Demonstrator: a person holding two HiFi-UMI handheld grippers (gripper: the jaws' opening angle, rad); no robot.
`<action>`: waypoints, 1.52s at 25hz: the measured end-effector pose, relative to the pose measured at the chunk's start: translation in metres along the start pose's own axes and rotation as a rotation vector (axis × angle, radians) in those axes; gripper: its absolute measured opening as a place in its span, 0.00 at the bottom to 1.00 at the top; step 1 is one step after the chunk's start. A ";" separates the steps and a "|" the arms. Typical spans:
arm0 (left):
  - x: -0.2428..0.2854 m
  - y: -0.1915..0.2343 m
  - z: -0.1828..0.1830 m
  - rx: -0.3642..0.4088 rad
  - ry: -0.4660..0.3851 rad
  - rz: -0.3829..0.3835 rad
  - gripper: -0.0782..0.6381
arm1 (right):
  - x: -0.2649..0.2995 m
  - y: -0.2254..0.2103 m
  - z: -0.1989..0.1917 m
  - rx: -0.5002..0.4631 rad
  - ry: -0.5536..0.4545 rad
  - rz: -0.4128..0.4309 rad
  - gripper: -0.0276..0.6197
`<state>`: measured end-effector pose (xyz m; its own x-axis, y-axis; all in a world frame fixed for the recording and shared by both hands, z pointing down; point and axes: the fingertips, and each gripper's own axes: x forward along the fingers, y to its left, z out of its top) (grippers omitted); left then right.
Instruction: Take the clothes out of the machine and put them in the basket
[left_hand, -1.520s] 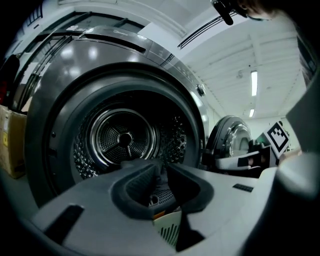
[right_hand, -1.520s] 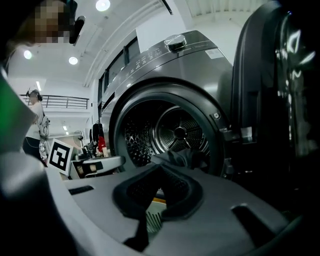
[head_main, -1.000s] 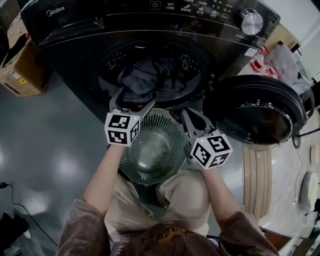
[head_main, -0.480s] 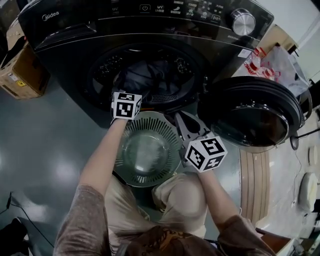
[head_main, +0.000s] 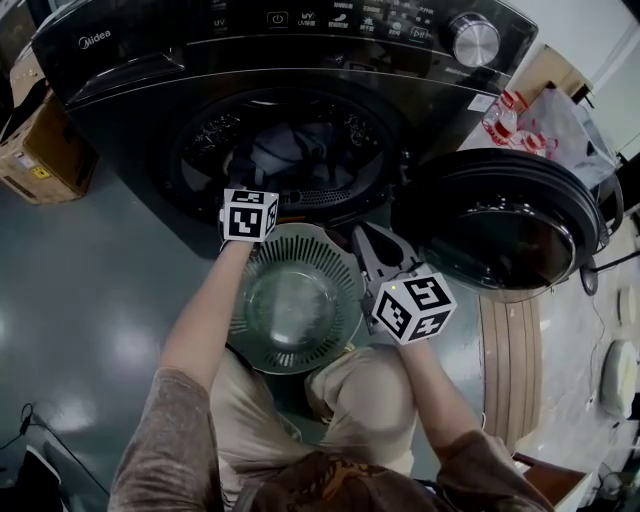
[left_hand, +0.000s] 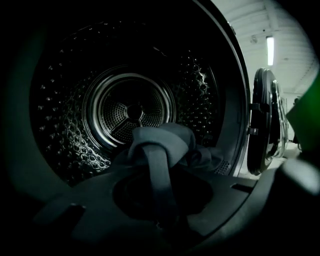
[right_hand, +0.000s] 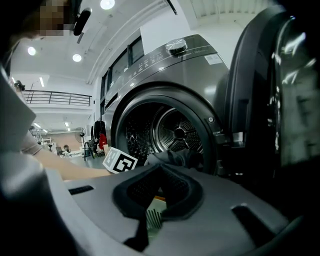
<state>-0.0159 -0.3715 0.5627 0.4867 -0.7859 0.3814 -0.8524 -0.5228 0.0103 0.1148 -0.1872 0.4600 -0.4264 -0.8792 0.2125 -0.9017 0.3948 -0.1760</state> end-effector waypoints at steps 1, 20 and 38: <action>-0.005 -0.003 0.001 -0.001 -0.010 -0.011 0.19 | 0.000 0.000 0.000 -0.002 0.000 0.000 0.04; -0.159 -0.100 -0.012 -0.006 -0.052 -0.301 0.17 | 0.005 0.005 0.000 -0.029 -0.016 -0.029 0.04; -0.203 -0.120 -0.030 -0.049 -0.036 -0.307 0.41 | 0.009 0.006 0.003 -0.034 -0.036 -0.039 0.04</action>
<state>-0.0183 -0.1390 0.5120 0.7283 -0.6056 0.3209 -0.6726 -0.7214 0.1651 0.1056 -0.1934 0.4581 -0.3888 -0.9027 0.1842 -0.9197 0.3686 -0.1353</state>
